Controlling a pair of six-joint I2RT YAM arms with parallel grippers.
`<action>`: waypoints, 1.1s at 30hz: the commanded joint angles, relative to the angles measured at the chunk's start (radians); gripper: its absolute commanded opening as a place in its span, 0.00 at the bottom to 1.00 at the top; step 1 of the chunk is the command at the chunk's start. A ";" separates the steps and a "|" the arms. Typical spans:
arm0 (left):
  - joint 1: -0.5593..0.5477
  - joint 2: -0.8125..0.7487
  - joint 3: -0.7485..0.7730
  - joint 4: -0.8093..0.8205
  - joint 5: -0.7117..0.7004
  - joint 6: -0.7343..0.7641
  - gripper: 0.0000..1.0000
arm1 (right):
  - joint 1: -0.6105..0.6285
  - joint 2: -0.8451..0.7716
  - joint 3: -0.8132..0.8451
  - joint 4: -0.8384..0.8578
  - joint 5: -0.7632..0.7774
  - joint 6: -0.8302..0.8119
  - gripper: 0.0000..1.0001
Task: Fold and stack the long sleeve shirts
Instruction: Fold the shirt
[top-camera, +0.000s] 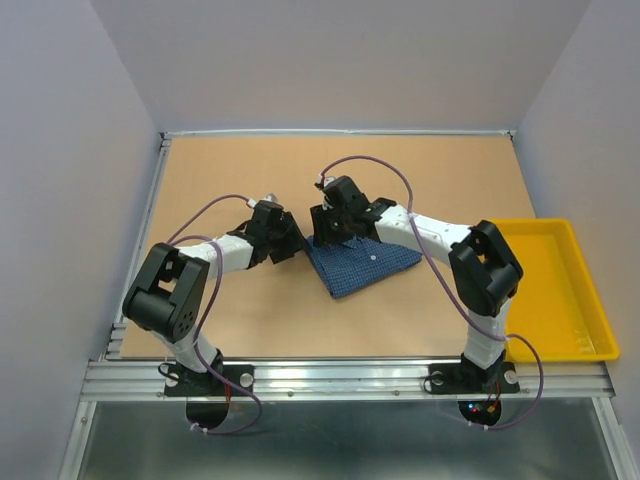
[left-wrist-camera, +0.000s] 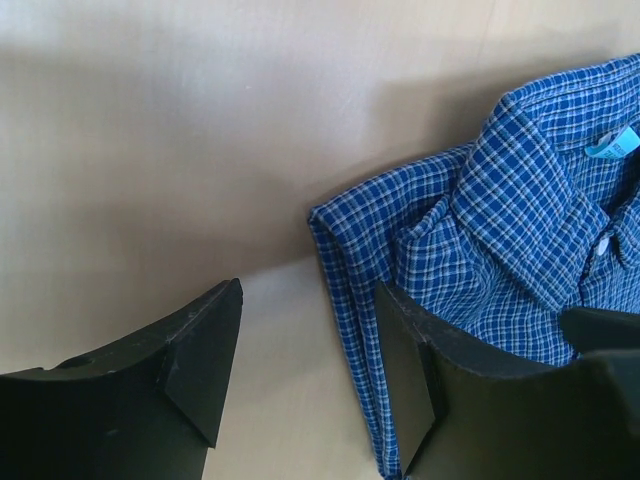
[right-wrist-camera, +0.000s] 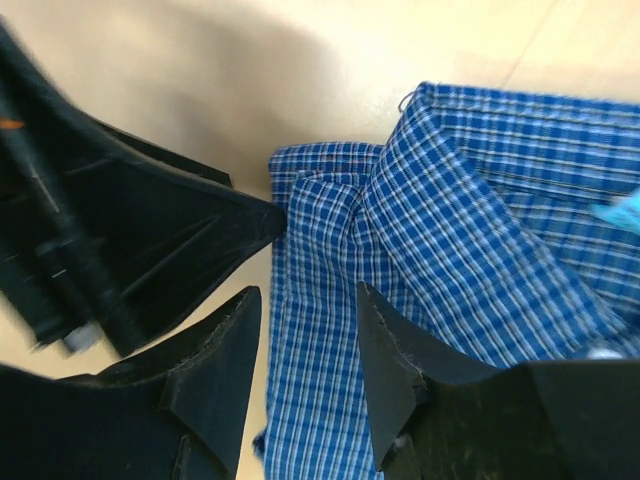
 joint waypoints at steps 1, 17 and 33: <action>0.006 0.035 0.045 0.067 0.045 0.028 0.64 | 0.029 0.067 0.081 0.063 0.011 0.012 0.49; 0.011 0.116 -0.045 0.219 0.118 0.008 0.18 | 0.065 0.159 0.104 0.093 0.183 0.021 0.45; 0.011 0.133 -0.074 0.272 0.140 -0.007 0.05 | 0.111 0.217 0.098 0.100 0.329 0.060 0.12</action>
